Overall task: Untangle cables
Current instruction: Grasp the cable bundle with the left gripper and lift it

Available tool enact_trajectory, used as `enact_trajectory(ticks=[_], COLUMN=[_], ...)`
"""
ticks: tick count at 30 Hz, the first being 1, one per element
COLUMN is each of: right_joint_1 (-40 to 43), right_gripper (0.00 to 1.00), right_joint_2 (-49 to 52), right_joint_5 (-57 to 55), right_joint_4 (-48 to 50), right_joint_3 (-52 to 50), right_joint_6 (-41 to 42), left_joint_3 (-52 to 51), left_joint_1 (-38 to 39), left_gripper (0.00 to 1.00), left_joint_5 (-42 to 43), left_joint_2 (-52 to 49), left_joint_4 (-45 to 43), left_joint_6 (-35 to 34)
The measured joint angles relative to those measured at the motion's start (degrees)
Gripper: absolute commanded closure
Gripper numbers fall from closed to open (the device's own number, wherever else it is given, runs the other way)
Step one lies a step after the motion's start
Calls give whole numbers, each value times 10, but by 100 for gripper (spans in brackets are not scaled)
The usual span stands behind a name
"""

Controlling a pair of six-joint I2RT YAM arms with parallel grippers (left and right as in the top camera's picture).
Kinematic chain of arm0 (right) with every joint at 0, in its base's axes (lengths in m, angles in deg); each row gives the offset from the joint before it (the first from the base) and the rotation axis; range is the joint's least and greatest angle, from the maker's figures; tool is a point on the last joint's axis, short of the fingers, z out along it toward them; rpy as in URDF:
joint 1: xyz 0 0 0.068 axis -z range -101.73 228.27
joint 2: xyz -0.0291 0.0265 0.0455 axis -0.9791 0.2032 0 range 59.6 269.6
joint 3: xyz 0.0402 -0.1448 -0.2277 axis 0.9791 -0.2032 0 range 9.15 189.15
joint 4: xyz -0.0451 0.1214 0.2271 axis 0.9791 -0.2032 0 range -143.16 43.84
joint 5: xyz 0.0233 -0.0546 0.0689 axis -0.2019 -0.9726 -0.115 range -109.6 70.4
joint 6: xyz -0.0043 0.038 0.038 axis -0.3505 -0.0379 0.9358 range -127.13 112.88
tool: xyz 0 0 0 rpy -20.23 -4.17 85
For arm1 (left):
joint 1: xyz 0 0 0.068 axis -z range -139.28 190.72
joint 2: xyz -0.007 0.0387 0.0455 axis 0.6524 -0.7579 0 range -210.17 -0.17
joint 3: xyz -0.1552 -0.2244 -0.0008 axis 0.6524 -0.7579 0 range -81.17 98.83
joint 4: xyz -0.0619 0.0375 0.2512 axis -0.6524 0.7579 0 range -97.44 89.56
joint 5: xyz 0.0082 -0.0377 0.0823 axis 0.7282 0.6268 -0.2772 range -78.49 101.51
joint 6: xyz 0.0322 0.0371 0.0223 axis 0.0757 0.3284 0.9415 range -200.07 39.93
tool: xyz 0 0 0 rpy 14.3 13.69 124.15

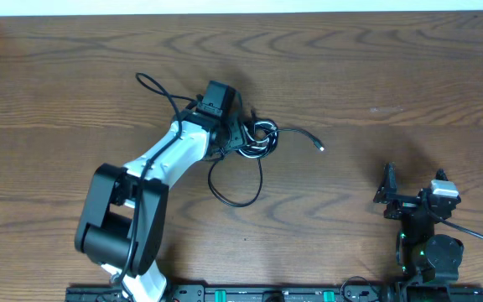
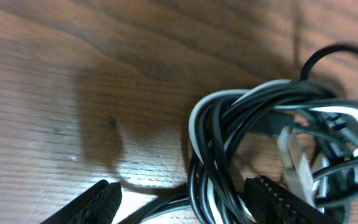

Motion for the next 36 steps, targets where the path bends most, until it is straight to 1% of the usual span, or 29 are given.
enact_trajectory(ticks=[2, 5, 6, 9, 10, 11, 13, 14, 16, 17, 23, 28, 31, 34, 35, 36], right_joint_1=[0, 0, 0, 0, 0, 0, 0, 0, 0, 0, 0, 0, 0, 0, 0, 0], right_gripper=[1, 1, 1, 1, 1, 1, 1, 1, 1, 1, 1, 1, 1, 1, 1, 1], right_joint_2=[0, 0, 0, 0, 0, 0, 0, 0, 0, 0, 0, 0, 0, 0, 0, 0], right_joint_5=[0, 0, 0, 0, 0, 0, 0, 0, 0, 0, 0, 0, 0, 0, 0, 0], right_joint_4=[0, 0, 0, 0, 0, 0, 0, 0, 0, 0, 0, 0, 0, 0, 0, 0], right_joint_3=[0, 0, 0, 0, 0, 0, 0, 0, 0, 0, 0, 0, 0, 0, 0, 0], right_joint_6=[0, 0, 0, 0, 0, 0, 0, 0, 0, 0, 0, 0, 0, 0, 0, 0], left_joint_3=[0, 1, 2, 5, 7, 9, 11, 12, 12, 12, 12, 13, 7, 7, 7, 7], left_joint_1=[0, 2, 3, 7, 9, 10, 12, 13, 14, 14, 15, 11, 9, 9, 11, 12], left_gripper=[30, 21, 20, 20, 21, 27, 57, 70, 91, 92, 93, 93, 93, 93, 93, 93], left_joint_5=[7, 15, 15, 15, 15, 15, 15, 14, 15, 16, 4, -7, -12, -1, 18, 34], left_joint_2=[-9, -23, -24, -27, -29, -31, -35, -36, -43, -44, -44, -26, 23, 97, 147, 174], left_joint_4=[0, -3, -5, -17, -23, -29, -40, -43, -42, -43, -28, 22, 44, 47, 46, 45], left_joint_6=[7, 7, 5, -9, -16, -23, -38, -48, -57, -61, -69, -68, -53, -23, -3, 12])
